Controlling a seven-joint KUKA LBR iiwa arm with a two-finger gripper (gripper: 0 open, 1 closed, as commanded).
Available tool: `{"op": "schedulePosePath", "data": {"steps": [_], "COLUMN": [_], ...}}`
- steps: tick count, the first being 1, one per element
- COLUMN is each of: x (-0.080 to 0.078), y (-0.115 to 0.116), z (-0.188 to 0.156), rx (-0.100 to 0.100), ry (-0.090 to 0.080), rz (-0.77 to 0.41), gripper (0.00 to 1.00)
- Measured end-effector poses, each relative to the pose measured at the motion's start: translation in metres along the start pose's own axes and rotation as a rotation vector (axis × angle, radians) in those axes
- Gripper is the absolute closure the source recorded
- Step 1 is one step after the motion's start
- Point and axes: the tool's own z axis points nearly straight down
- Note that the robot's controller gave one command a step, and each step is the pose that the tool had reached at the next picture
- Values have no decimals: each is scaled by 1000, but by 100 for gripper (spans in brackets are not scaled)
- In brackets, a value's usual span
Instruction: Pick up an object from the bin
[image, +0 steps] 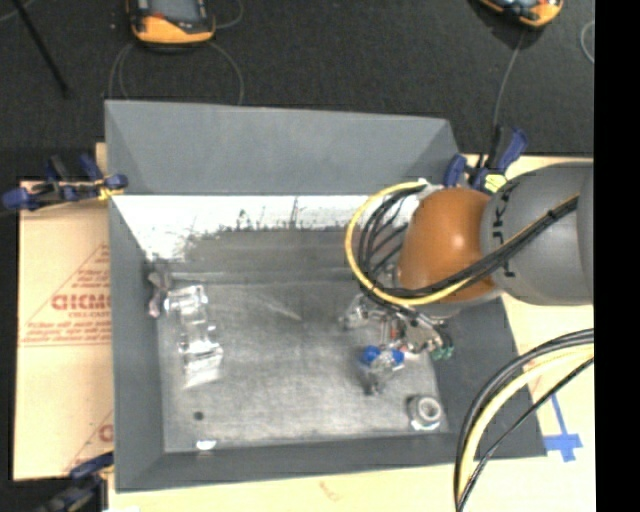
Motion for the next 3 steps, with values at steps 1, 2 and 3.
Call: {"op": "schedulePosePath", "data": {"steps": [1, 2, 3], "x": [39, 19, 16], "y": [-74, -38, -39], "z": [-2, -1, -4], "rx": [1, 5, 7], "ry": [-5, -6, -14], "rz": [63, -6, -7], "gripper": [0, 0, 100]}}
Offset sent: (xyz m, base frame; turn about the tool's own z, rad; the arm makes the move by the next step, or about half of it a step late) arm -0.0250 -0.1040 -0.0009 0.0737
